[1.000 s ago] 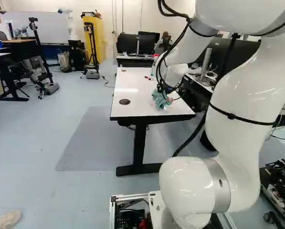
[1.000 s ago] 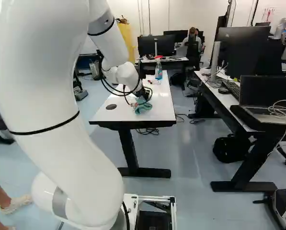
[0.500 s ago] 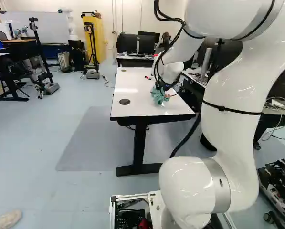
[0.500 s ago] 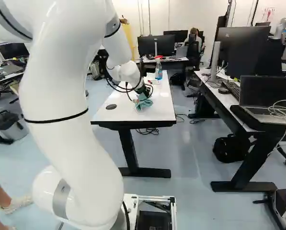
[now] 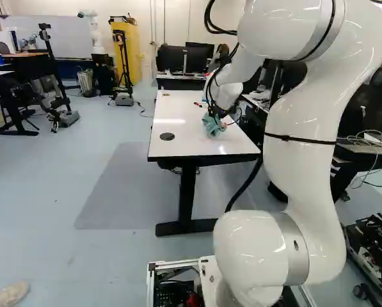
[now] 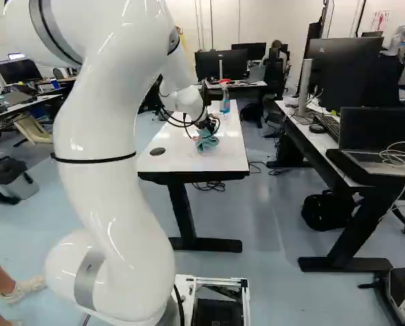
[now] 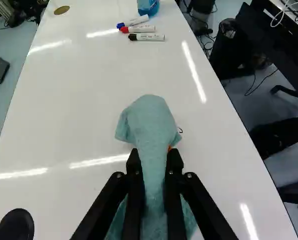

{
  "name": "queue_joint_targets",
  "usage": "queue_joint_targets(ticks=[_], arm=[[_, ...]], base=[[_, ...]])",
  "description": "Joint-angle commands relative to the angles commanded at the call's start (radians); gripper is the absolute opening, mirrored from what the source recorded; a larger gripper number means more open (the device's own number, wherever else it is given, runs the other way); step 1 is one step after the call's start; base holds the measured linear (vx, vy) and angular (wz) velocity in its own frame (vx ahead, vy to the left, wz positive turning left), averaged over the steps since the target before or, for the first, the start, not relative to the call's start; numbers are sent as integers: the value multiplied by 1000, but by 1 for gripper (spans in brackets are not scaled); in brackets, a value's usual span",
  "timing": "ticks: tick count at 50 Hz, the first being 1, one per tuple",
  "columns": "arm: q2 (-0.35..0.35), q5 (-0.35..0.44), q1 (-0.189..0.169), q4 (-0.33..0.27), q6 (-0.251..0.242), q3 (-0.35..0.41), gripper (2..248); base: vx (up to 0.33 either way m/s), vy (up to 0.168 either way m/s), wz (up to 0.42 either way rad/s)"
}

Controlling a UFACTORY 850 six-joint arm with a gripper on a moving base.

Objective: Clean the table with the green towel

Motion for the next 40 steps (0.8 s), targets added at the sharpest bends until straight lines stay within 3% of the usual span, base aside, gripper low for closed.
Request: queue_joint_targets(ticks=[40], arm=[[-178, 0, -4, 0, 0, -231, 47]], base=[[0, 0, 0]])
